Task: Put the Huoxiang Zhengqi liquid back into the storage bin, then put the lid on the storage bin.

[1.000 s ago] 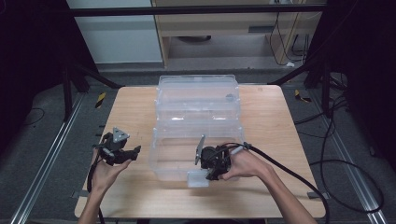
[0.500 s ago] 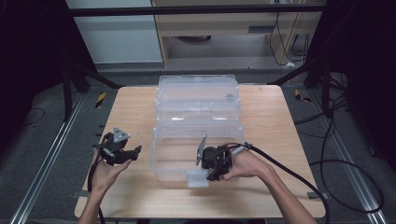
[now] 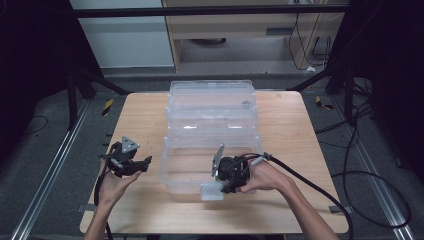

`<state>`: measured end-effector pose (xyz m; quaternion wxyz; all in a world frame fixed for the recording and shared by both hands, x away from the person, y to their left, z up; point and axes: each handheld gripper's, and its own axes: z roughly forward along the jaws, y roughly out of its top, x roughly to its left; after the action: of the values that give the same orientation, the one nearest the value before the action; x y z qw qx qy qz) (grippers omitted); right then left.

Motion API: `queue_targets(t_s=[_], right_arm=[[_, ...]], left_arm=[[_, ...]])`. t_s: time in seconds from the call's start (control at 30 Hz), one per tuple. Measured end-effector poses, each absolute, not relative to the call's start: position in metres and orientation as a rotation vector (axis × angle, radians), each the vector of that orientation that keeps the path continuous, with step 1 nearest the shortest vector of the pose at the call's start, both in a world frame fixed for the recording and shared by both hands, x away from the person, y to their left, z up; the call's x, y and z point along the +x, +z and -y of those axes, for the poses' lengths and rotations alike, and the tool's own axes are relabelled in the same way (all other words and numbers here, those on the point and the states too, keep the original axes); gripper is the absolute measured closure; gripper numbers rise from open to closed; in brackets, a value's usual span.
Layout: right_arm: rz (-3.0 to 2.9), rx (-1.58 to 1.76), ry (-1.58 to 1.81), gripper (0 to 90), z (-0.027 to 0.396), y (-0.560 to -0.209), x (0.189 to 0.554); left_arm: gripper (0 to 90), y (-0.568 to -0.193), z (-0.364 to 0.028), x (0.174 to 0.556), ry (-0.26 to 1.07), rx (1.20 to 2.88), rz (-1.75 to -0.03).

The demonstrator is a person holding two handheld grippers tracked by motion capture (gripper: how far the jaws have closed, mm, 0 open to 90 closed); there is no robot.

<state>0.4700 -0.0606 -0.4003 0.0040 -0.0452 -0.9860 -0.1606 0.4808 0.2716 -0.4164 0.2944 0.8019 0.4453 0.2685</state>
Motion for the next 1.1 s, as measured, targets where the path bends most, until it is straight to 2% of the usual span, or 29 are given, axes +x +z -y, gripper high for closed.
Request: queue_targets(t_s=[0.47,1.1], right_arm=[[3.085,-0.122,-0.505,69.4,0.061,-0.399,0.472],[3.077,-0.124,-0.495,69.5,0.061,-0.399,0.473]], left_arm=[[36.5,-0.401,-0.272,0.477,0.73,2.109,-1.145],[36.5,-0.355,-0.246,0.485,0.79,2.116,-0.992]])
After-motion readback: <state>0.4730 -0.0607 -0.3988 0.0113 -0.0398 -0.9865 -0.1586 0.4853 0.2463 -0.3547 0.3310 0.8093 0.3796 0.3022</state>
